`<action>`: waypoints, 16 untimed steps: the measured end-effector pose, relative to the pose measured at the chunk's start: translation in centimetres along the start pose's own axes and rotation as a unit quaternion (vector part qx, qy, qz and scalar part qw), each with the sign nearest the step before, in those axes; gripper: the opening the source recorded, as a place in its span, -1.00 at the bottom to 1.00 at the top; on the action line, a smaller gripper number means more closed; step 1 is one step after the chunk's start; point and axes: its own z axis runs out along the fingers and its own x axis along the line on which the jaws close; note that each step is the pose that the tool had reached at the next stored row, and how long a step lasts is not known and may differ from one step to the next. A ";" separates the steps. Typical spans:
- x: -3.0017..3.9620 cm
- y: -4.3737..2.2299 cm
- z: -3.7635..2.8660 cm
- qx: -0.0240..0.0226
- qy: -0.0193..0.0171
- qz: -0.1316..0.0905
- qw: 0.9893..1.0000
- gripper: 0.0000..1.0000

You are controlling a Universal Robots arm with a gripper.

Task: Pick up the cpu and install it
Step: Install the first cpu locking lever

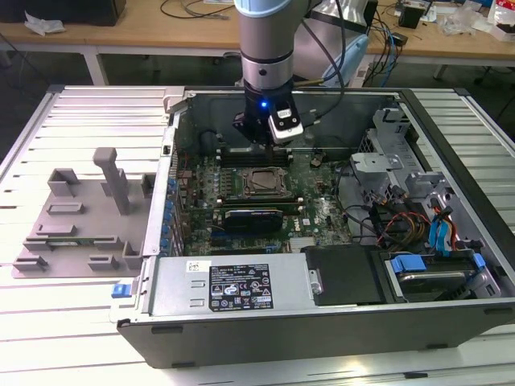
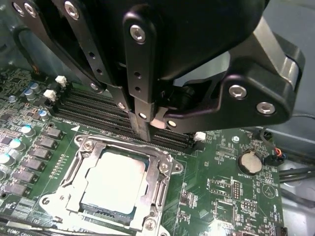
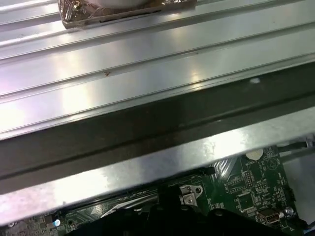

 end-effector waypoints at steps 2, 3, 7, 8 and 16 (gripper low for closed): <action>-0.07 -0.30 -0.02 0.002 0.001 0.000 1.000 -0.79; -0.11 -0.48 -0.04 0.002 0.001 0.000 1.000 -0.79; -0.21 -0.85 -0.06 0.009 0.004 0.000 1.000 -0.79; -0.22 -0.91 -0.07 0.012 0.007 0.000 1.000 -0.79; -0.57 -2.16 -0.09 0.048 0.039 -0.002 0.998 -0.79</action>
